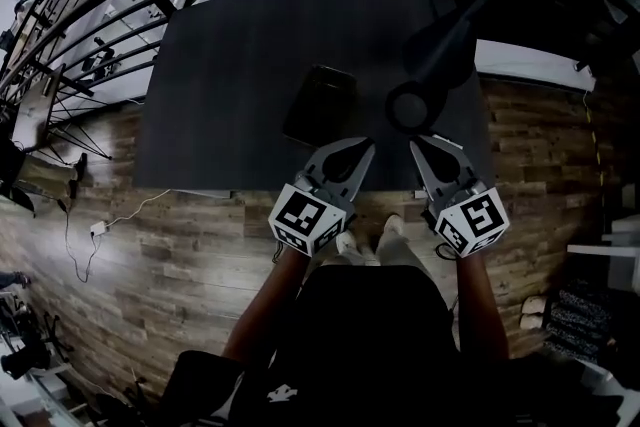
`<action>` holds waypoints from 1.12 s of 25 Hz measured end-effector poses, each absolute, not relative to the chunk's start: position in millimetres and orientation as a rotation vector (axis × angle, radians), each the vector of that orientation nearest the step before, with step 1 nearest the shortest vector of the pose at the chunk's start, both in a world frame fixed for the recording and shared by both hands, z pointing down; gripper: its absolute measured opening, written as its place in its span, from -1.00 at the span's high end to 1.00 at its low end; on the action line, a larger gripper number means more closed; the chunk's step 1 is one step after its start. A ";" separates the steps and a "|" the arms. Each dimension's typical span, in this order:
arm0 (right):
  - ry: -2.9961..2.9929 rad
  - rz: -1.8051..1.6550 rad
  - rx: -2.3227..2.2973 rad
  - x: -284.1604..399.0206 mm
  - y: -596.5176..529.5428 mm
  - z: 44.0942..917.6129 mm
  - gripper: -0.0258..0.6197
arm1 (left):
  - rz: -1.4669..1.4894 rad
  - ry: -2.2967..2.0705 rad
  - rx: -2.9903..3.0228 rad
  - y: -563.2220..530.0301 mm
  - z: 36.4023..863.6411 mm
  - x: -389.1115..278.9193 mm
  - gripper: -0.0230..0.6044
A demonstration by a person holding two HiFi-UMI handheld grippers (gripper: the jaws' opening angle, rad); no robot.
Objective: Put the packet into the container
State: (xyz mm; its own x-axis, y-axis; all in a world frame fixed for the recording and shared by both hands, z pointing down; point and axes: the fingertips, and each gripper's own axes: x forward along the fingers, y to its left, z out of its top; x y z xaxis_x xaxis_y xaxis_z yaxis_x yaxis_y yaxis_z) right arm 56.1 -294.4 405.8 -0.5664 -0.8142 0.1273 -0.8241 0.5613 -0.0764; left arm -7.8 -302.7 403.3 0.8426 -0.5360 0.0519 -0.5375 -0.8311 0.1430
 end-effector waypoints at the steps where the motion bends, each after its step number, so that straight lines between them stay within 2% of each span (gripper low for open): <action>1: -2.699 0.206 1.428 59.7 -295.8 407.1 0.91 | 0.013 -0.832 2.867 -304.4 404.2 -4.3 0.94; 15: -2.413 0.377 1.303 145.0 -287.8 490.3 0.90 | 0.110 -0.659 2.930 -311.0 428.7 85.4 0.94; 22: -2.298 0.383 1.125 162.7 -289.3 536.6 0.39 | 0.143 -0.652 2.941 -313.9 435.9 99.9 0.94; 28: -2.179 0.345 0.897 170.6 -292.0 579.3 0.08 | 0.159 -0.693 2.924 -319.8 440.4 100.4 0.94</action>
